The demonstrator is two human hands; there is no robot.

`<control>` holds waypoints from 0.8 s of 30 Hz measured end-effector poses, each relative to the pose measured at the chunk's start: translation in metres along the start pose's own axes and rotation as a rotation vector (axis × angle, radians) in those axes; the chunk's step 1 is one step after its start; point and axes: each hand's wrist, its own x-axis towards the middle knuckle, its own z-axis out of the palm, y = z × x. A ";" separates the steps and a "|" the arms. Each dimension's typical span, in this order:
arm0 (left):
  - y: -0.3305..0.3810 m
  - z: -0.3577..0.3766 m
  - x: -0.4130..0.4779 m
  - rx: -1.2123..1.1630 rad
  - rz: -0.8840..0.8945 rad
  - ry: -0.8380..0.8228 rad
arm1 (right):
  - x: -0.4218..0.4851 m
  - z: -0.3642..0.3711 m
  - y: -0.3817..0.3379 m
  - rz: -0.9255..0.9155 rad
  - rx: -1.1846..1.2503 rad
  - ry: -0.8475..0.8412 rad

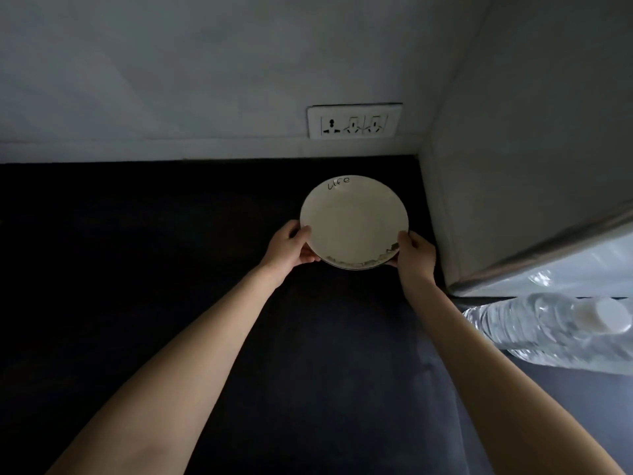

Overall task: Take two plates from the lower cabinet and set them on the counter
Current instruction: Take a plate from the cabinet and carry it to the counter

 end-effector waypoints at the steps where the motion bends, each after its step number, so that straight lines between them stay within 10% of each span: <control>1: 0.001 0.000 0.004 0.002 0.004 0.001 | 0.003 0.002 0.000 0.000 -0.007 0.000; 18: 0.012 -0.002 0.020 -0.063 -0.074 0.002 | 0.020 0.011 -0.014 0.116 -0.099 0.020; 24: 0.022 -0.013 -0.023 0.240 -0.010 0.192 | -0.018 -0.008 -0.027 0.084 -0.260 0.009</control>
